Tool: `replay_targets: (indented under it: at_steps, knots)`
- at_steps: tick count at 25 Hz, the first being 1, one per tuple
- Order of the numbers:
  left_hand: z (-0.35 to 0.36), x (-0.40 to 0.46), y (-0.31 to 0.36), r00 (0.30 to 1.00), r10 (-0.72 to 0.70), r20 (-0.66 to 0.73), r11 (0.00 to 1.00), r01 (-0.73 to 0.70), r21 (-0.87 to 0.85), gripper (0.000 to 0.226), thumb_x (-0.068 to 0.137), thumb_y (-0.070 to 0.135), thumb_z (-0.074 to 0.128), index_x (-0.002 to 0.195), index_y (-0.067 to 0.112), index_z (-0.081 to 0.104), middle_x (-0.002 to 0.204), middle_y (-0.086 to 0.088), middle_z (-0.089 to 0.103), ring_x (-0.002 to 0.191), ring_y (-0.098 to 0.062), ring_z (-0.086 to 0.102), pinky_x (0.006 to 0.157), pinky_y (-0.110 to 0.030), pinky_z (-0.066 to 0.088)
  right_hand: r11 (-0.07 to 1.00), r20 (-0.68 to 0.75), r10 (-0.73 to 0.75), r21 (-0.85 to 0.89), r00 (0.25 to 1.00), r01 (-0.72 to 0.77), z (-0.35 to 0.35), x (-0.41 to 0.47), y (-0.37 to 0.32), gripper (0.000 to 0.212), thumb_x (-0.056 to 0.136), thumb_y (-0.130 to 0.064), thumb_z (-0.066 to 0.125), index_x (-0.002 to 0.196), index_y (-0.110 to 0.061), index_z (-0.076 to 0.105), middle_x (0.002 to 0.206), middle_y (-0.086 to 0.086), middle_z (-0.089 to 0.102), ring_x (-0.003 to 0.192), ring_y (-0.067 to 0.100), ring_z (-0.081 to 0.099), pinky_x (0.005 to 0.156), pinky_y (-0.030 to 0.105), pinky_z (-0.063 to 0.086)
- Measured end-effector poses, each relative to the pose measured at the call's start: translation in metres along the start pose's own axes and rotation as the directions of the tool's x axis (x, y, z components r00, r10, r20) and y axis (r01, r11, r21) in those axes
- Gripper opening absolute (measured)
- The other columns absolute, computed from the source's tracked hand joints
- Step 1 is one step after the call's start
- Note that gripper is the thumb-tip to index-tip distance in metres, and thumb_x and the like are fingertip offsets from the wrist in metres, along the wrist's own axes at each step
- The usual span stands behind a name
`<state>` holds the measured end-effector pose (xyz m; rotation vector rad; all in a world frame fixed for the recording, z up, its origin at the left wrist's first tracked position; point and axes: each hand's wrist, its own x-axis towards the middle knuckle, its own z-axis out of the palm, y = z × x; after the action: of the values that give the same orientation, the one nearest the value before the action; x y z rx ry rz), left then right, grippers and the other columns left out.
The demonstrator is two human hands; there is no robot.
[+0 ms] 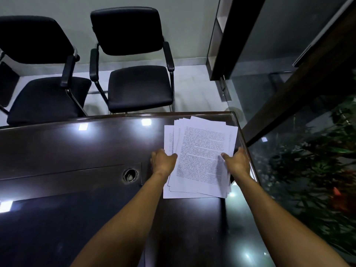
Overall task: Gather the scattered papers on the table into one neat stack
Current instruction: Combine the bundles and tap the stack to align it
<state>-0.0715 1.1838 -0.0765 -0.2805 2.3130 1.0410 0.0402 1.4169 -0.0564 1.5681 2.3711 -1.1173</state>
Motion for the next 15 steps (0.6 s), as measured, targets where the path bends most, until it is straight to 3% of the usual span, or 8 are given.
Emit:
replay_targets:
  at_steps: [2,4,6,8,10,12,15]
  knots:
    - [0.003,0.003,0.007,0.999,0.016,0.039,0.998,-0.013,-0.055,0.072,0.066,0.057,0.063,0.123,0.012,0.065,0.133,-0.006,0.057,0.118,-0.032,0.061,0.096,-0.048,0.056,0.998,0.069,-0.066,-0.019,0.995,0.067,0.005,-0.002,-0.008,0.047,0.094,-0.023,0.068,0.136,-0.008,0.054,0.135,0.013,0.064,0.121,0.037,0.061,0.089,0.036,0.047]
    - [0.010,0.013,0.004,0.998,0.006,0.064,0.996,0.000,-0.092,0.071,0.056,0.063,0.062,0.111,0.019,0.066,0.124,-0.004,0.062,0.109,-0.031,0.066,0.087,-0.047,0.060,0.992,0.126,-0.118,-0.031,0.985,0.123,0.014,-0.008,-0.011,0.037,0.095,-0.010,0.060,0.131,-0.013,0.059,0.127,0.010,0.067,0.114,0.036,0.063,0.086,0.035,0.049]
    - [0.005,0.009,0.009,0.997,0.001,0.072,0.992,0.008,-0.127,0.063,0.058,0.060,0.065,0.106,0.019,0.065,0.117,-0.003,0.066,0.099,-0.027,0.068,0.079,-0.043,0.063,0.981,0.160,-0.173,-0.057,0.972,0.184,0.019,-0.012,-0.009,0.039,0.093,-0.002,0.053,0.129,-0.015,0.062,0.126,0.008,0.069,0.110,0.034,0.064,0.090,0.040,0.054]
    - [-0.003,-0.006,0.018,0.996,0.007,0.086,0.986,0.007,-0.166,0.041,0.079,0.038,0.072,0.110,0.012,0.064,0.110,-0.002,0.069,0.095,-0.024,0.069,0.074,-0.036,0.061,0.973,0.199,-0.217,-0.035,0.956,0.228,0.017,-0.013,-0.006,0.041,0.092,0.002,0.051,0.128,-0.014,0.064,0.126,0.007,0.069,0.110,0.030,0.065,0.093,0.042,0.056]
    - [-0.003,-0.010,0.016,0.990,-0.001,0.144,0.965,0.038,-0.258,0.029,0.088,0.020,0.069,0.116,0.011,0.065,0.112,-0.003,0.072,0.097,-0.025,0.070,0.077,-0.038,0.061,0.976,0.257,-0.218,0.049,0.941,0.212,0.012,-0.014,-0.005,0.042,0.094,0.004,0.052,0.131,-0.012,0.063,0.127,0.005,0.068,0.111,0.027,0.064,0.094,0.038,0.054]
    - [-0.002,-0.017,0.014,0.976,0.002,0.217,0.942,0.071,-0.329,0.024,0.091,0.005,0.061,0.111,0.015,0.071,0.113,-0.008,0.074,0.099,-0.028,0.071,0.086,-0.044,0.061,0.981,0.295,-0.193,0.078,0.936,0.178,0.011,-0.015,-0.006,0.041,0.095,0.003,0.053,0.132,-0.012,0.065,0.127,0.006,0.068,0.111,0.028,0.064,0.091,0.035,0.052]
    - [0.000,-0.035,0.012,0.955,0.042,0.295,0.923,0.076,-0.376,0.032,0.095,-0.003,0.050,0.102,0.019,0.072,0.108,-0.009,0.076,0.097,-0.029,0.073,0.085,-0.046,0.062,0.987,0.299,-0.158,0.050,0.941,0.150,0.012,-0.027,-0.006,0.036,0.094,-0.002,0.058,0.126,-0.011,0.069,0.123,0.006,0.071,0.106,0.027,0.066,0.085,0.030,0.051]
